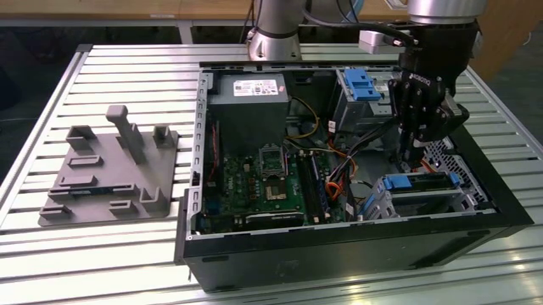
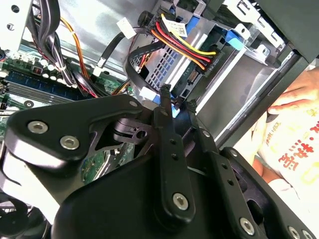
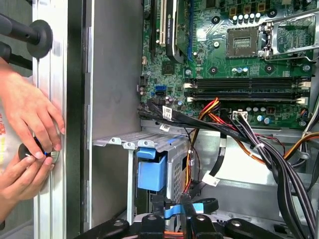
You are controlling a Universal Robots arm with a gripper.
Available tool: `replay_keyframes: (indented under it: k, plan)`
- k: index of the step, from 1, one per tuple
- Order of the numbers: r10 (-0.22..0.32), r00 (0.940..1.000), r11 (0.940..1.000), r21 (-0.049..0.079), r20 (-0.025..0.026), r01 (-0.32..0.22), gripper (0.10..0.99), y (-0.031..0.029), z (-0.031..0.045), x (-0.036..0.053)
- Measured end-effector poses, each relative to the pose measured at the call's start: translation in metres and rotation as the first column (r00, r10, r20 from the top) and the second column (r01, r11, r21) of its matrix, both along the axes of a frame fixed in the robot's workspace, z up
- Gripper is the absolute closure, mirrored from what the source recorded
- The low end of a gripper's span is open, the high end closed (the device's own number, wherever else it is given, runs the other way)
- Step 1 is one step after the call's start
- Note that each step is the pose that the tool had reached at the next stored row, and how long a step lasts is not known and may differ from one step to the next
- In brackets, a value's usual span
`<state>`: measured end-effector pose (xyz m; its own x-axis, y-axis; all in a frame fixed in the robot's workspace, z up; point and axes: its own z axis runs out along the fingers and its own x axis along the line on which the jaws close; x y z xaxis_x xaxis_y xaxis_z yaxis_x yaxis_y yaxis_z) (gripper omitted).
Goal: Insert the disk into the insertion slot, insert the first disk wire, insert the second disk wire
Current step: 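Insert the second disk wire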
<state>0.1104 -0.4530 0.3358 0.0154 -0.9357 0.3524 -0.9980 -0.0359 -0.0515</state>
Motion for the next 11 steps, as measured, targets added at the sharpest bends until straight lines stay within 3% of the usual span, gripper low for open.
replay_keyframes:
  k: [4,6,11]
  plan:
    - [0.0,1.0,1.0,0.0,0.0,0.0,0.827,0.0,-0.0004,0.0]
    - [0.0,1.0,1.0,-0.001,0.0,0.0,0.945,0.0,-0.0006,0.0]
    - [0.0,1.0,1.0,-0.001,0.0,0.0,0.945,0.0,-0.0008,0.0]
